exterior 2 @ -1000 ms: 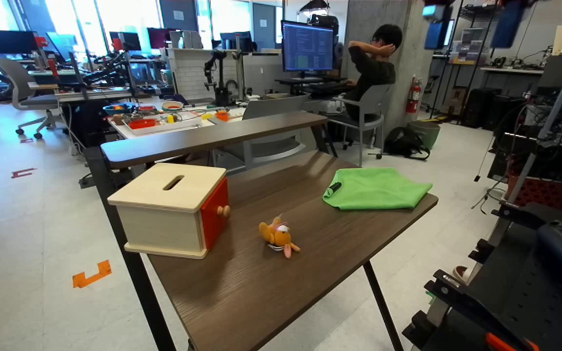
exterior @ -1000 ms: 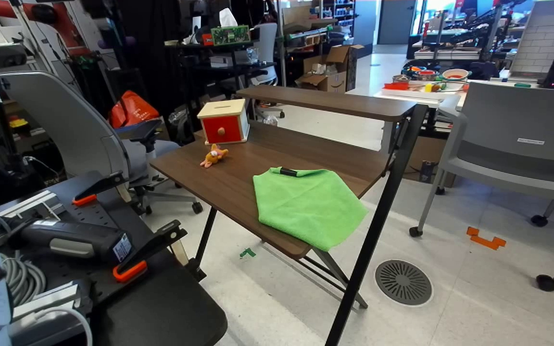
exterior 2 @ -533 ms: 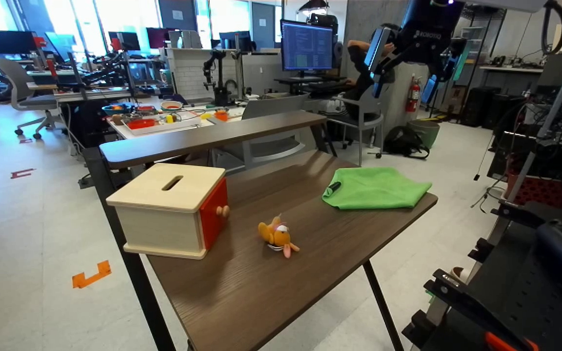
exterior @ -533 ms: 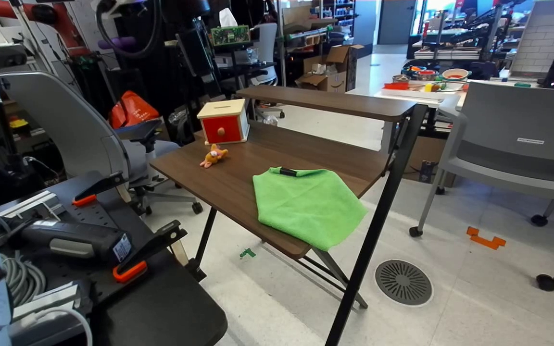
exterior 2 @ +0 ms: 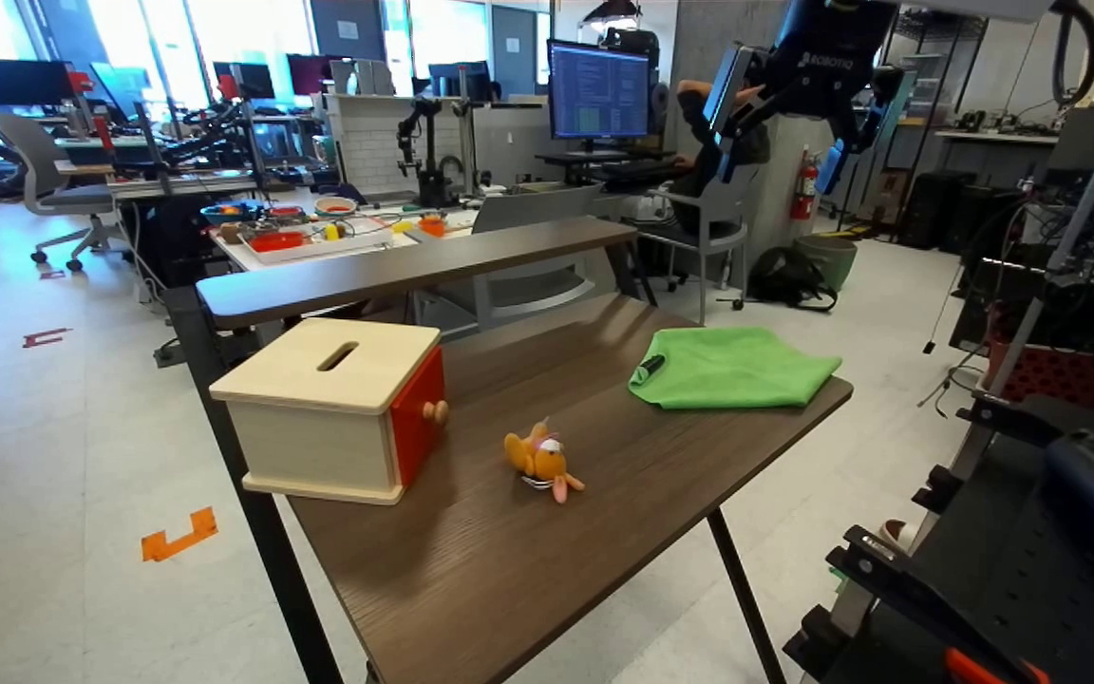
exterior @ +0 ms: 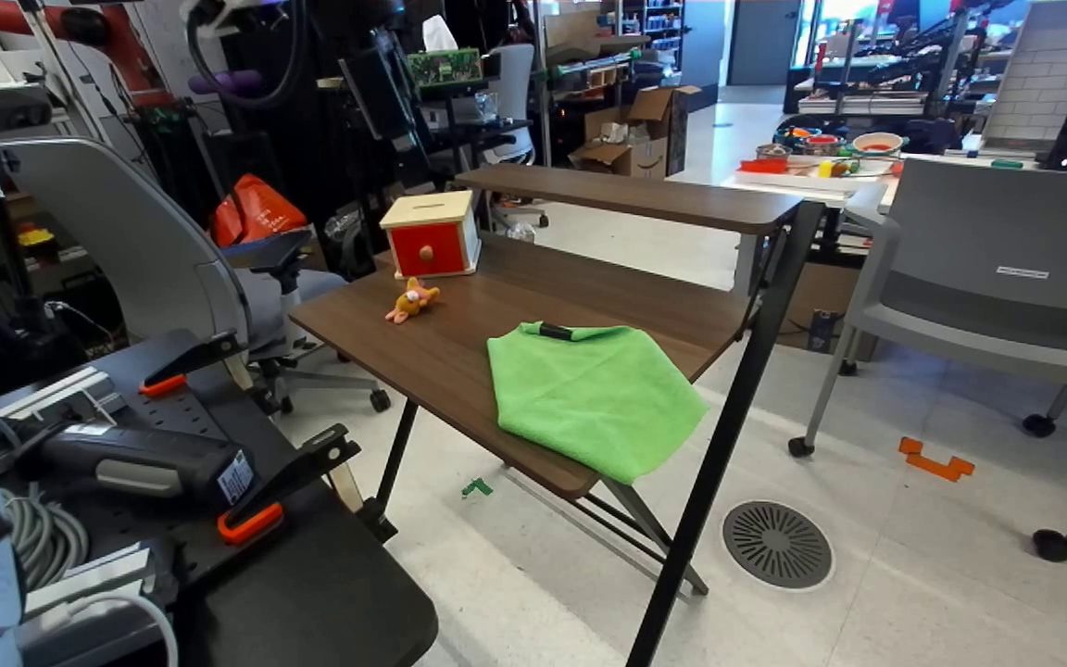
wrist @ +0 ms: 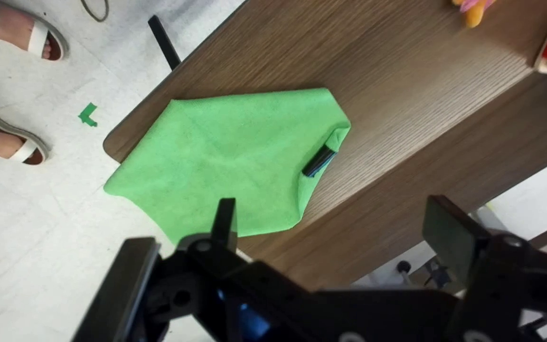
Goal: Move the green towel to the left
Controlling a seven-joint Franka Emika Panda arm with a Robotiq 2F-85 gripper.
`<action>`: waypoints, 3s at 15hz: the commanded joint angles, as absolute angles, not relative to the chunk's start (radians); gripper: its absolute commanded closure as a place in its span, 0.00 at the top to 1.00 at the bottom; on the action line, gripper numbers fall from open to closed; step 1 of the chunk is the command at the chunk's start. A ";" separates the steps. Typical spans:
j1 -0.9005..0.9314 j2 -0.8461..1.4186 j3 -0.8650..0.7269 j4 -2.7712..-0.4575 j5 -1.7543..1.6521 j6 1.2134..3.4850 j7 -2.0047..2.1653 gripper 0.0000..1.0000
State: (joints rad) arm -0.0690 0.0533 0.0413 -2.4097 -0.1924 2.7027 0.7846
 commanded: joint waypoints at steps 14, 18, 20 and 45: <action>0.086 0.836 -0.238 -1.861 -0.132 2.745 1.003 1.00; 0.075 0.874 -0.258 -1.851 -0.091 2.755 0.986 1.00; 0.072 0.886 -0.253 -1.846 -0.073 2.759 0.975 1.00; 0.142 1.170 -0.073 -1.287 0.087 2.535 0.938 1.00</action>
